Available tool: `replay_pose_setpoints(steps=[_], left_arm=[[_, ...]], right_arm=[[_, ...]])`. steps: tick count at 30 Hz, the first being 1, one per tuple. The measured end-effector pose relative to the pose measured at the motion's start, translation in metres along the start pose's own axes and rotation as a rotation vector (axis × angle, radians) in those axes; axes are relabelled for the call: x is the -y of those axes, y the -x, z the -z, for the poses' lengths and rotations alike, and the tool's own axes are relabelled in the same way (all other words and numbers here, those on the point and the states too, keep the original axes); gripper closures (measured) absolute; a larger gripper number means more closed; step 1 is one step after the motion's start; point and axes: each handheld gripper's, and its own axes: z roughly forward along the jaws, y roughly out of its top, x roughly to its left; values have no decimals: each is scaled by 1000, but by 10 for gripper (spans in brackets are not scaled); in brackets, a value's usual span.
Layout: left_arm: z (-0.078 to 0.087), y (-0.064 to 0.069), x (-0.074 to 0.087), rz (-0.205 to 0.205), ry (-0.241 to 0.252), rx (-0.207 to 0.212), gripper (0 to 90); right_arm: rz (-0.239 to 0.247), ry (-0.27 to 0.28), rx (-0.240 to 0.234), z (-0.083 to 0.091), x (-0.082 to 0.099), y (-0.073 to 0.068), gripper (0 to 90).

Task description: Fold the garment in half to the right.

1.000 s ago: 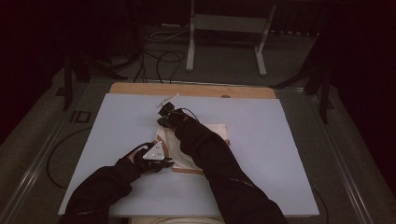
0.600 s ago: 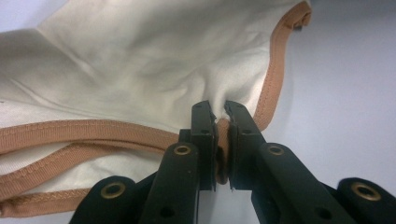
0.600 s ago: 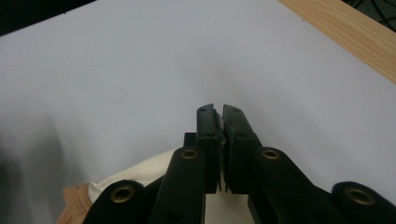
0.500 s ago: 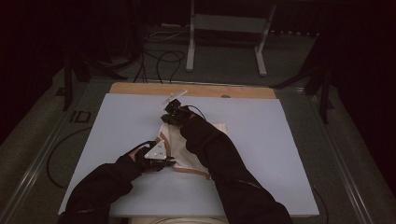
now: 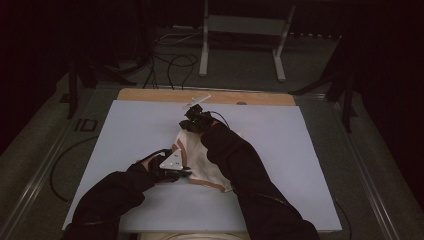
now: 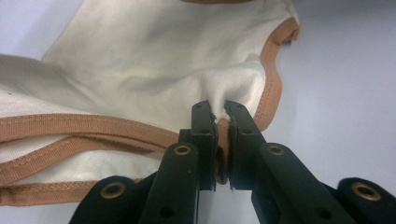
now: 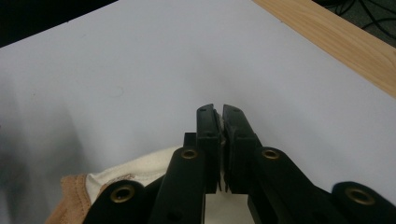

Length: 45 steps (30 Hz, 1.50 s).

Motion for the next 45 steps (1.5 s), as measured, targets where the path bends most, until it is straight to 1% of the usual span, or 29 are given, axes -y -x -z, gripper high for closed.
replay_pose_setpoints(steps=[3,4,5,6,12,13,16,19,23,26,29,32,35,36,39,40,43,45], left_arm=[[0,0,-3,-9,-3,2,844],[0,0,-7,-21,-10,4,844],[0,0,-7,-21,-10,4,843],[0,0,-10,-29,-13,9,844],[0,-1,-17,-46,-19,14,843],[-1,0,-17,-42,-13,14,843],[-1,-1,-23,-51,-17,19,843],[-2,-1,-25,-55,-15,21,843],[-3,-1,-32,-69,-18,28,843],[-6,0,-38,-77,-16,36,843],[-8,0,-41,-84,-20,42,844],[-11,-1,-47,-95,-23,48,843],[-14,-1,-49,-94,-23,53,843],[-16,-2,-51,-98,-26,62,843],[-17,-2,-52,-100,-26,65,843],[-22,-1,-56,-107,-31,76,843],[-25,0,-61,-117,-37,85,843],[-28,0,-62,-117,-40,91,843]], right_arm=[[3,2,5,3,1,1,871],[3,6,4,6,1,2,871],[3,6,4,6,1,2,871],[4,12,3,7,2,3,871],[-12,25,7,13,5,7,871],[-12,25,7,13,5,7,871],[-18,31,13,19,8,12,871],[-22,36,16,22,10,14,871],[-27,38,21,28,13,17,871],[-31,47,25,34,16,20,871],[-30,49,28,37,18,22,871],[-39,51,41,41,23,25,870],[-47,58,43,44,26,28,870],[-52,58,47,45,29,30,871],[-54,59,47,46,30,31,870],[-61,63,47,50,35,34,870],[-69,65,52,54,41,37,870],[-74,65,52,56,43,39,870]])
